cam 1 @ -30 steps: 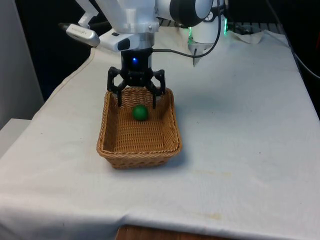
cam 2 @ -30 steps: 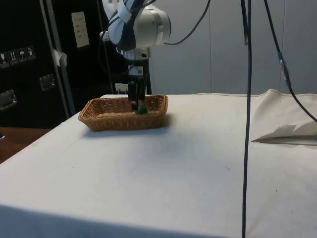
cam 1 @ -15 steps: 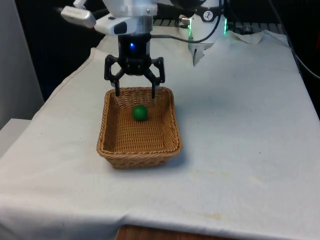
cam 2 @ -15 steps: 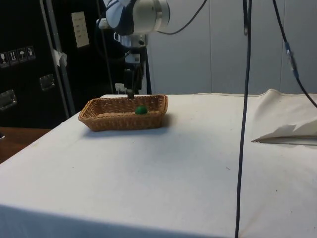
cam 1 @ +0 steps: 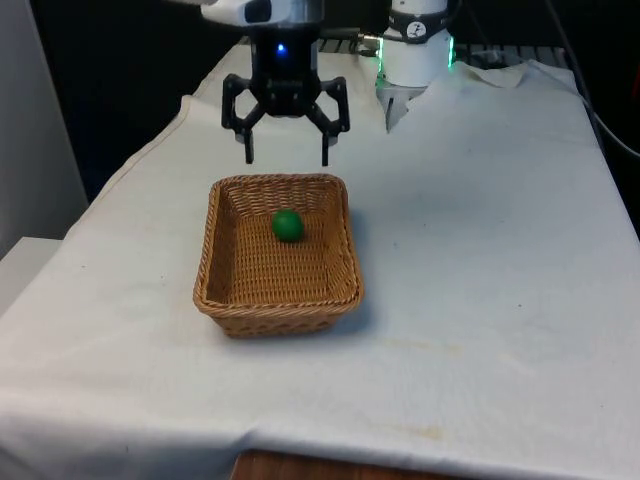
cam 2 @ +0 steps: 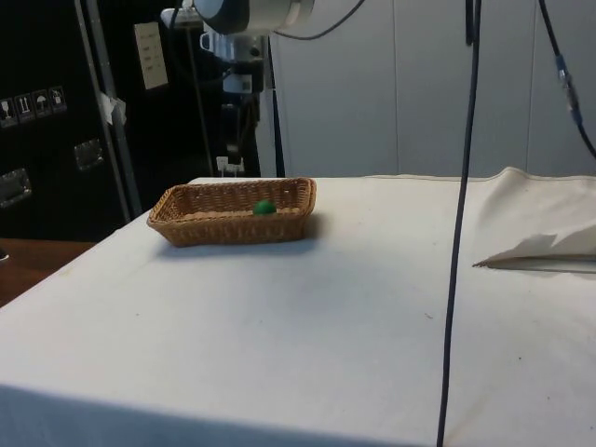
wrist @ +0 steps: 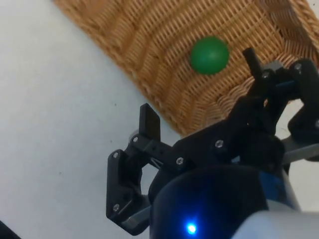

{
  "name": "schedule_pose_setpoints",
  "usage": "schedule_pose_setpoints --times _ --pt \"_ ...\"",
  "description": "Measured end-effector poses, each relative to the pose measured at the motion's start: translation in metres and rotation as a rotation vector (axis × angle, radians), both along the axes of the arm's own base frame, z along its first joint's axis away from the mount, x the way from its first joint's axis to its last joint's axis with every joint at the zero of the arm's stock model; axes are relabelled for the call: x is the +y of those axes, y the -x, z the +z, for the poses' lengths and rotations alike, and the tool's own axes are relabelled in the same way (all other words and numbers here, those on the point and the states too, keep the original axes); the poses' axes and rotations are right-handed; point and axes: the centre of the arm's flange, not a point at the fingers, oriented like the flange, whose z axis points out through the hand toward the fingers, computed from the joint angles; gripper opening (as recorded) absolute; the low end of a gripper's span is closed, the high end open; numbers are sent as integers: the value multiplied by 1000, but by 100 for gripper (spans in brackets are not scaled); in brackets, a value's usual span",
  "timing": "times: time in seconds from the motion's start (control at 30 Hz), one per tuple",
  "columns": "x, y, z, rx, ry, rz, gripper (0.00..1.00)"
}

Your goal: Pick up the ball and place it into the basket.

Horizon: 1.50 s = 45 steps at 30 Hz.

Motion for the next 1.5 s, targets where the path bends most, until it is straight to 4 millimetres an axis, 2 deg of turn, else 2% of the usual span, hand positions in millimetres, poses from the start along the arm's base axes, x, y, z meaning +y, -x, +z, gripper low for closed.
schedule_pose_setpoints --times 0.17,0.7,1.17,1.5 --pt "7 -1 7 6 7 13 100" --pt "40 -14 55 66 30 105 100" --pt "51 -16 64 95 15 178 100" --pt "60 -8 68 118 -17 226 100"
